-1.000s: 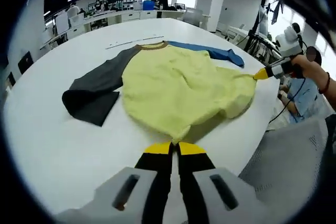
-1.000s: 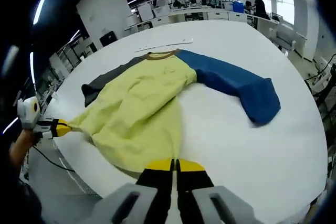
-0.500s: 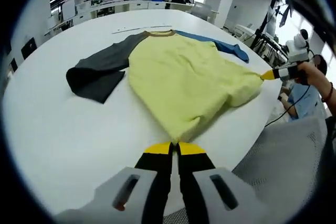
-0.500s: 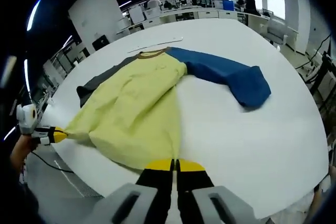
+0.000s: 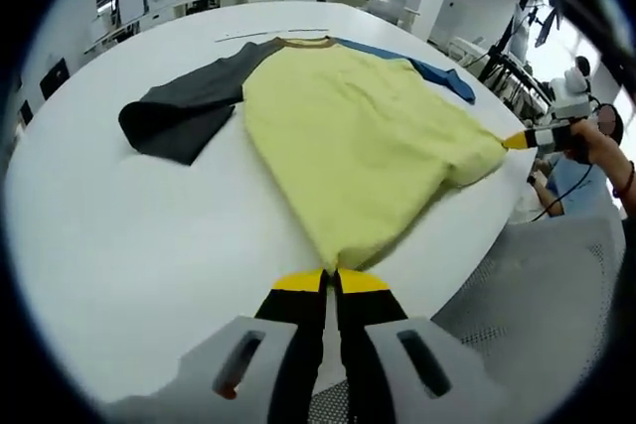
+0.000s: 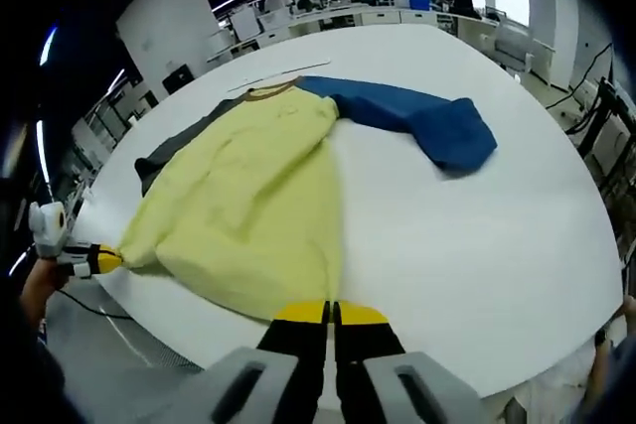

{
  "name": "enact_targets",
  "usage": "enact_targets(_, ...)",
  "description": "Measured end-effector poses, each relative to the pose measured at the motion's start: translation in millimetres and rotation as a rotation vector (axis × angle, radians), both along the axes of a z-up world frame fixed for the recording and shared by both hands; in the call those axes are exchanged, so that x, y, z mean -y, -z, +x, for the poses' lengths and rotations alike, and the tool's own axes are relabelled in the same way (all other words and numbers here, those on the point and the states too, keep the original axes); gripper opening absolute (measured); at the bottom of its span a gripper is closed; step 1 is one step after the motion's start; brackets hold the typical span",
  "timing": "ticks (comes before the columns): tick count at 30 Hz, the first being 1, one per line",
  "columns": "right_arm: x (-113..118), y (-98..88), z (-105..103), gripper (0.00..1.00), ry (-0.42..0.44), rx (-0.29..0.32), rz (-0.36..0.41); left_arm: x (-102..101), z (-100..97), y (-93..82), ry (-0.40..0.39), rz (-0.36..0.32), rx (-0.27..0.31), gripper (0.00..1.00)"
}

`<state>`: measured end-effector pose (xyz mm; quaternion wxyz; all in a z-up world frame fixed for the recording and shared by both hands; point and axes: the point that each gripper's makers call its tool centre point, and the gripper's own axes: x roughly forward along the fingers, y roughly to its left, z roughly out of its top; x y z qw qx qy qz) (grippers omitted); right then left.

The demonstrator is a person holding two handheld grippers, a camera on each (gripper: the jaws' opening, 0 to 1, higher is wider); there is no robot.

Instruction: Fold the garment on the visible template until the final outline fits inside the template.

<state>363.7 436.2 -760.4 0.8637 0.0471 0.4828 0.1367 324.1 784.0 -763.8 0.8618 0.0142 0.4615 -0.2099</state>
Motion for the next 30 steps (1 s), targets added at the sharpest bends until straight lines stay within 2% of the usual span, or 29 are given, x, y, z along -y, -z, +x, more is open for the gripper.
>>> enact_targets(8,10.9,6.1,-10.3,0.0,0.008,-0.034,-0.03,-1.6,-7.7,7.6,-0.026,-0.01,-0.03,0.0)
enact_targets(14,12.6,9.7,-15.1,0.0,0.023,-0.043,-0.023,0.1,-8.5,8.7,-0.028,-0.016,-0.042,0.0)
enact_targets(25,10.1,12.4,-16.0,0.0,-0.002,-0.038,-0.007,-0.8,-13.6,11.1,0.034,0.033,0.004,0.05)
enact_targets(27,11.8,11.6,-16.0,0.04,0.001,-0.035,-0.014,0.9,-15.2,10.9,0.044,0.029,0.008,0.1)
enact_targets(30,15.4,6.1,-9.3,0.17,0.02,-0.001,-0.008,3.9,-15.1,9.2,0.052,0.02,0.027,0.19)
